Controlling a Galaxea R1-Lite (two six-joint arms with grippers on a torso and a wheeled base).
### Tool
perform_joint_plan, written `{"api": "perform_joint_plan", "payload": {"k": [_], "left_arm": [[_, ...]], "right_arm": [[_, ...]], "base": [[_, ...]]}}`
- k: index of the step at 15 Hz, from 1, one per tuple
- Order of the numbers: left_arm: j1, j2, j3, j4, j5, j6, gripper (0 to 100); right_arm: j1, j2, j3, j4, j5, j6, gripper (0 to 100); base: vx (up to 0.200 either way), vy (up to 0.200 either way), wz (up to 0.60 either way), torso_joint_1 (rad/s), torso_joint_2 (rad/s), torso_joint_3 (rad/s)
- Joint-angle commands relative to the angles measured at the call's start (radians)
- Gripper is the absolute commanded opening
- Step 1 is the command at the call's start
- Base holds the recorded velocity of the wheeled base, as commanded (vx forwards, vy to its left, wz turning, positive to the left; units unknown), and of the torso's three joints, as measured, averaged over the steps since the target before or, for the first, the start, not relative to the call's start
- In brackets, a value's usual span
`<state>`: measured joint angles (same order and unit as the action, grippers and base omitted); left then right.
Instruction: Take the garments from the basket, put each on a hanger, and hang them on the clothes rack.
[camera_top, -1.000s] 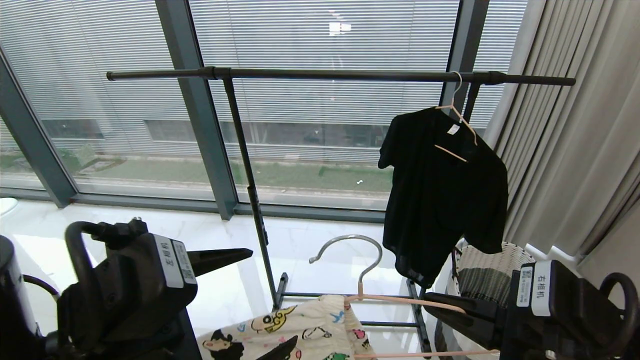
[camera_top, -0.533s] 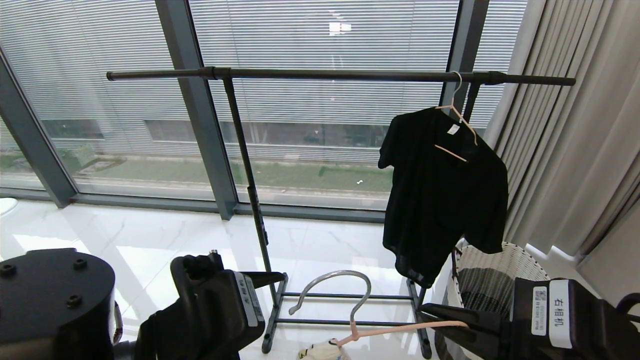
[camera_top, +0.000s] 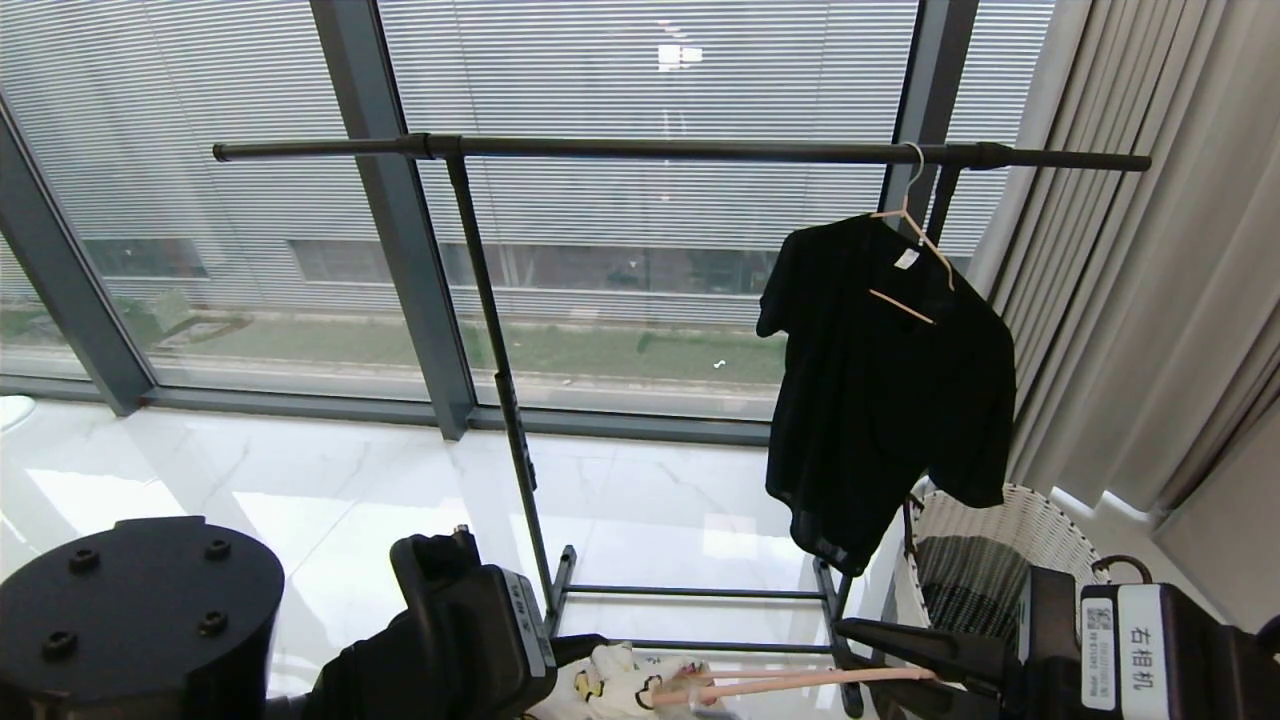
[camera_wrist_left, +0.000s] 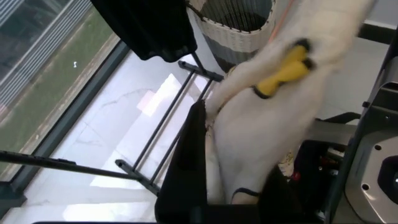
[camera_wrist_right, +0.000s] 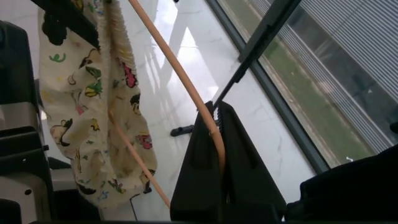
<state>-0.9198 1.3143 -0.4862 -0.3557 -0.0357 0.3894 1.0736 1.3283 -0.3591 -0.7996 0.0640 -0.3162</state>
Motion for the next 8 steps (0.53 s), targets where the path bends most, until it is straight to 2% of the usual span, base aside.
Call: {"api": "perform_joint_plan", "payload": {"k": [1,4,5,8], "left_arm": [[-0.001,0.003,0.0,-0.003,-0.001,0.0,0],[0.002,0.003,0.0,-0.003,-0.001,-0.007,0],[0.004,0.003,0.0,-0.003,-0.001,-0.009,0],[0.016,0.003,0.001,-0.003,-0.001,-0.047,0]], "right_arm": [[0.002,-0.001,0.002,0.002,-0.001,0.0,0],[0.002,-0.009,0.008,0.003,-0.007,-0.009,0],[0.002,-0.009,0.009,0.003,-0.01,-0.012,100],[-0.014,-0.011,0.009,0.003,-0.038,-0.011,100]], "base": [[0.0,0.0,0.0,0.0,0.0,0.0],[0.0,0.0,0.0,0.0,0.0,0.0],[0.0,0.0,0.0,0.0,0.0,0.0],[0.0,0.0,0.0,0.0,0.0,0.0]]}}
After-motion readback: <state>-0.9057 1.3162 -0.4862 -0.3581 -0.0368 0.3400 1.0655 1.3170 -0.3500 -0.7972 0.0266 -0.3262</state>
